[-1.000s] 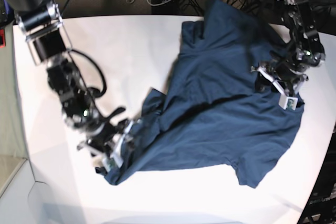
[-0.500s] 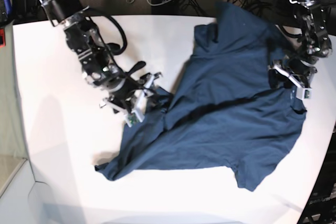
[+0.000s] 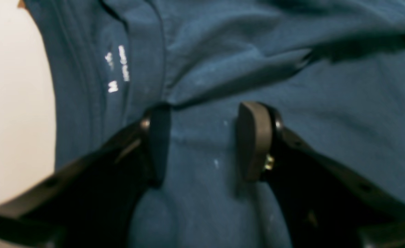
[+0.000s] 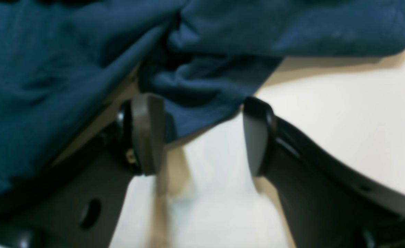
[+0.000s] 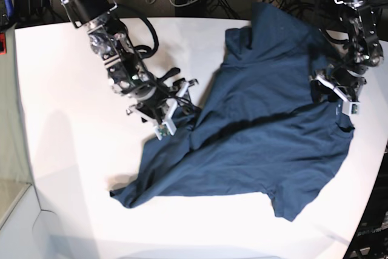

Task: Layout the t-shirt on the table in an organized manner, then fold the t-shirt properly
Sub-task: 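Release and regrasp the shirt near the collar with the right gripper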

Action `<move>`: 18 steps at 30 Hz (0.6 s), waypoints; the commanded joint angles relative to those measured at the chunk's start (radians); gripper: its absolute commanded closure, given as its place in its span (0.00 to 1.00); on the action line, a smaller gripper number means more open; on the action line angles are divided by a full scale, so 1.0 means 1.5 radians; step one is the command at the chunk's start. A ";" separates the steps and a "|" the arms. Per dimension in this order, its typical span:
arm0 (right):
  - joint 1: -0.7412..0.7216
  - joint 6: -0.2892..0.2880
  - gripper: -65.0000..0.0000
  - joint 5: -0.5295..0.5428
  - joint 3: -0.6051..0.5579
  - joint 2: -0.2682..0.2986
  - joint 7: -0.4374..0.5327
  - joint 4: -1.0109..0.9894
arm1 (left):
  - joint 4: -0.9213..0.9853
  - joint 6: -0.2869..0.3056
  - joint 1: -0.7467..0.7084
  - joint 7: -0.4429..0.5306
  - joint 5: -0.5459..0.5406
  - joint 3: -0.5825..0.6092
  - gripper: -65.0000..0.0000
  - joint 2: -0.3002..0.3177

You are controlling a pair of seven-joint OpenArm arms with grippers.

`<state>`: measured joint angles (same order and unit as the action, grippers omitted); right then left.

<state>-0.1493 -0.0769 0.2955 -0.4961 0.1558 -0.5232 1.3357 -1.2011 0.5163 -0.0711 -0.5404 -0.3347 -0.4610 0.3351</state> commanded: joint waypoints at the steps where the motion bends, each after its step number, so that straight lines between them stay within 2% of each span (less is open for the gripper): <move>1: -0.018 0.002 0.43 0.005 -0.003 -0.007 0.004 0.007 | 0.002 -0.013 -0.004 -0.042 0.023 0.001 0.52 0.006; 5: -0.021 0.002 0.45 0.005 -0.032 -0.008 0.004 0.007 | 0.002 -0.013 -0.004 -0.042 0.021 0.001 0.52 0.005; 7: -0.021 0.002 0.51 0.005 -0.044 -0.009 0.005 0.006 | 0.002 -0.013 -0.004 -0.042 0.021 0.001 0.52 0.005; 10: -0.035 0.002 0.68 0.005 -0.059 -0.023 0.005 -0.039 | 0.002 -0.013 -0.004 -0.042 0.020 0.001 0.52 0.005; 14: -0.065 0.002 1.00 0.005 -0.054 -0.041 0.005 -0.137 | 0.002 -0.013 -0.004 -0.042 0.020 0.001 0.52 0.005; 18: -0.065 0.003 1.00 0.006 -0.053 -0.029 -0.002 -0.118 | 0.002 -0.013 -0.005 -0.042 0.020 0.000 0.52 0.009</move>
<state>-0.2504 -0.0818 0.3172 -0.5774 0.0959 -0.4526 1.1587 -1.2011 0.5156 -0.0711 -0.5407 -0.3382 -0.4610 0.3359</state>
